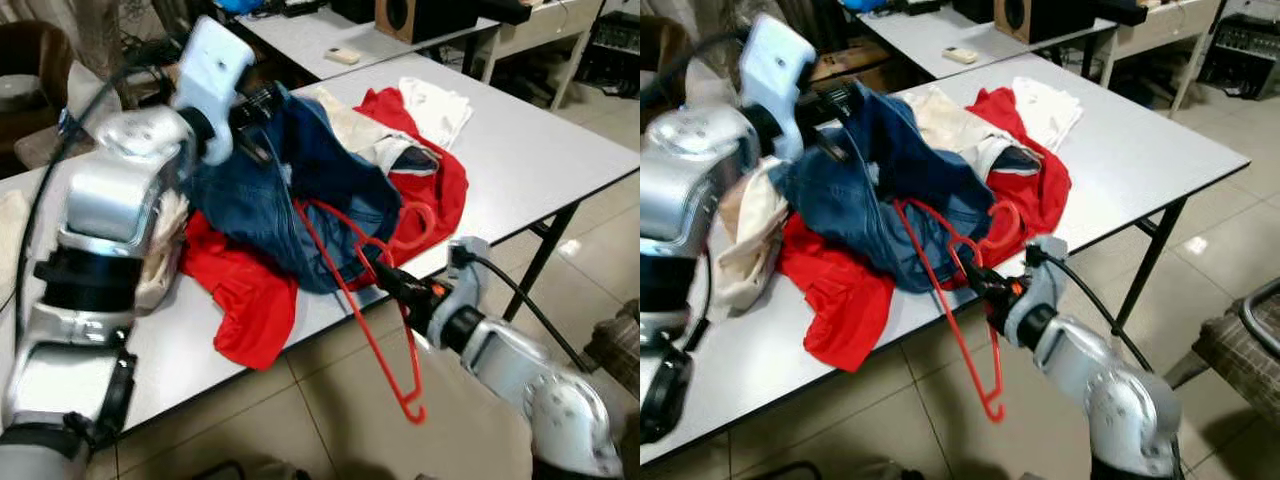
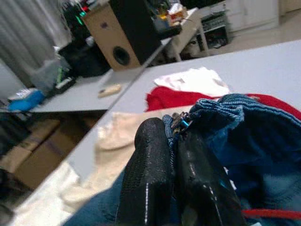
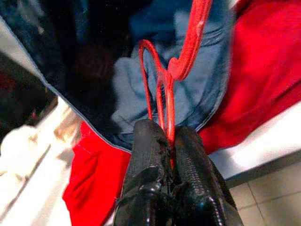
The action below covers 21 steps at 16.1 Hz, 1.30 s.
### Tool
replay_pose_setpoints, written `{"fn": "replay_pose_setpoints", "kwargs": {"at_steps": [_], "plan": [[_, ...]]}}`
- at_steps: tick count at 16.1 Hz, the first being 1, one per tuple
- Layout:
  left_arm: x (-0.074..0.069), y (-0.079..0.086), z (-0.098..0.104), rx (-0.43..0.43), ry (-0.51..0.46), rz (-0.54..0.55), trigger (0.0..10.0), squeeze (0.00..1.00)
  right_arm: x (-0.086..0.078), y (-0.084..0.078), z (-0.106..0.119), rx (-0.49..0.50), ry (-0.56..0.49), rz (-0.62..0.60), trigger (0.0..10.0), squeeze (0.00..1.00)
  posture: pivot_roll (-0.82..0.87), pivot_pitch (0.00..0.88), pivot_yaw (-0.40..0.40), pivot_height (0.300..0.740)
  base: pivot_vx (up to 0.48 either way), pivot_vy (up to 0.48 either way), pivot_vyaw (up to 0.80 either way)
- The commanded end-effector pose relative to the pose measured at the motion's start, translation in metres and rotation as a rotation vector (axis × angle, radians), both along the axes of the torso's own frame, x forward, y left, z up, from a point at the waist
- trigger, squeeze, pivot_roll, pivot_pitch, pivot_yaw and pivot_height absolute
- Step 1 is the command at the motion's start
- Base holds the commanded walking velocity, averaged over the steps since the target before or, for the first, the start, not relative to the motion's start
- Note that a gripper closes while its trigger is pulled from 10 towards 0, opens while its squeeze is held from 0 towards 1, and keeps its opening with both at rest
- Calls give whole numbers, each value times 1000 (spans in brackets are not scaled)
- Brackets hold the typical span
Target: Hang hanger
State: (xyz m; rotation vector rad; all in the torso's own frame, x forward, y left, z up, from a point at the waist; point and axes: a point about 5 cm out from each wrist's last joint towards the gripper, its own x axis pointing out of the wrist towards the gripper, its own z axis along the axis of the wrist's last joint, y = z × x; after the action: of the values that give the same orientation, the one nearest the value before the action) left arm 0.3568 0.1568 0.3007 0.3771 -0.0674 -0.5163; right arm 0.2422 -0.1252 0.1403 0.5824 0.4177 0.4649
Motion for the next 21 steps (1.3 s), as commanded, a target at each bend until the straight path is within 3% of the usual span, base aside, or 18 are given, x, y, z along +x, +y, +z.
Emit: {"fn": "replay_pose_setpoints", "kwargs": {"at_steps": [1,3,5,7,10,13,14,15,18,21], "plan": [[-1,8,8,3,-23,9,0,0,1,-2,8,28,-30,-30,10000,0,-92,0,164,740,0,0,0],[-6,5,1,41,18,-87,0,0,7,-8,12,78,-53,-63,10000,0,-102,0,170,740,0,0,0],[-12,6,-20,147,109,-179,0,0,29,-26,15,155,-56,-125,10000,0,-100,0,162,740,0,0,0],[-12,15,-28,223,138,-152,0,0,36,-30,29,204,-91,-119,10000,0,-89,0,147,740,0,0,0],[-18,34,-40,302,202,-117,0,0,35,-19,46,298,-155,-85,10000,0,-74,0,130,740,0,0,0],[-45,15,-54,244,341,-383,0,0,48,-14,45,397,-176,-143,10000,0,-70,0,135,740,0,0,0],[-56,-1,-61,221,405,-513,0,0,62,-8,42,509,-156,-188,10000,0,-68,0,144,740,0,0,0],[-63,-7,-72,266,458,-585,0,0,72,0,43,608,-136,-204,10000,0,-67,0,146,740,0,0,0],[-67,-14,-80,272,486,-619,0,0,86,16,51,738,-131,-211,10000,0,-61,0,148,740,0,0,0],[-74,-25,-69,165,494,-689,0,0,97,33,42,673,-108,-210,10000,0,-52,0,143,740,0,0,0]]}}
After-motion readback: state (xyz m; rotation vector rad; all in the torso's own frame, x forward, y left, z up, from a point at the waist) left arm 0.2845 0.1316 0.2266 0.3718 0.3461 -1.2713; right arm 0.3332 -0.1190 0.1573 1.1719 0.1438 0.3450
